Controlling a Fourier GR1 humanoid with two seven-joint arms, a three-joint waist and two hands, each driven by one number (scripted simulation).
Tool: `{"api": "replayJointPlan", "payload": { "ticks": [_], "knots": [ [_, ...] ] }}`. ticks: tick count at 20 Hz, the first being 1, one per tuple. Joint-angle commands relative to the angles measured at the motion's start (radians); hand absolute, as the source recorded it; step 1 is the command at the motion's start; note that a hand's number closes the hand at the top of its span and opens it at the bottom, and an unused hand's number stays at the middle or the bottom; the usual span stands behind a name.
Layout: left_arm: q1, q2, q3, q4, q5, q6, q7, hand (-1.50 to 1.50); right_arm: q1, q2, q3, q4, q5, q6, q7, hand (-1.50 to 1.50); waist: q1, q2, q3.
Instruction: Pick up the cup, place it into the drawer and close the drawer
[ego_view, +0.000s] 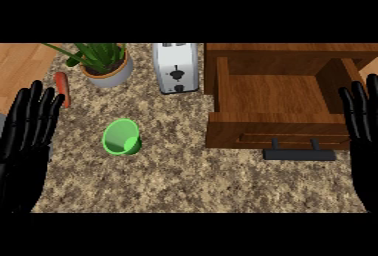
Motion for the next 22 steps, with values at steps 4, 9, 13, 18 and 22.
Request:
{"api": "replayJointPlan", "payload": {
  "ticks": [4,9,13,18,22],
  "knots": [
    [0.019,-0.016,0.024,-0.025,0.013,-0.027,-0.001,-1.50,0.001,0.013,0.010,0.071,0.034,0.028,-0.095,-1.50,-0.015,-0.015,-0.004],
    [-0.033,-0.130,0.062,0.121,0.144,0.069,0.108,-1.50,-0.040,-0.038,0.065,0.103,-0.015,0.103,0.082,-1.50,-0.014,-0.008,-0.005],
    [-0.070,-0.127,0.091,0.251,0.151,0.047,0.002,-1.50,-0.091,-0.045,0.039,0.102,-0.037,0.108,0.137,-1.50,-0.016,-0.013,-0.004],
    [-0.133,-0.046,0.199,0.404,0.171,0.025,-0.011,-1.50,-0.075,-0.029,0.041,0.110,-0.031,0.120,0.099,-1.50,-0.018,-0.013,-0.004],
    [-0.035,-0.048,0.199,0.445,0.192,-0.029,-0.083,-1.50,-0.129,-0.032,0.014,0.197,-0.005,0.123,0.036,-1.50,-0.013,-0.014,-0.004]
  ]
}}
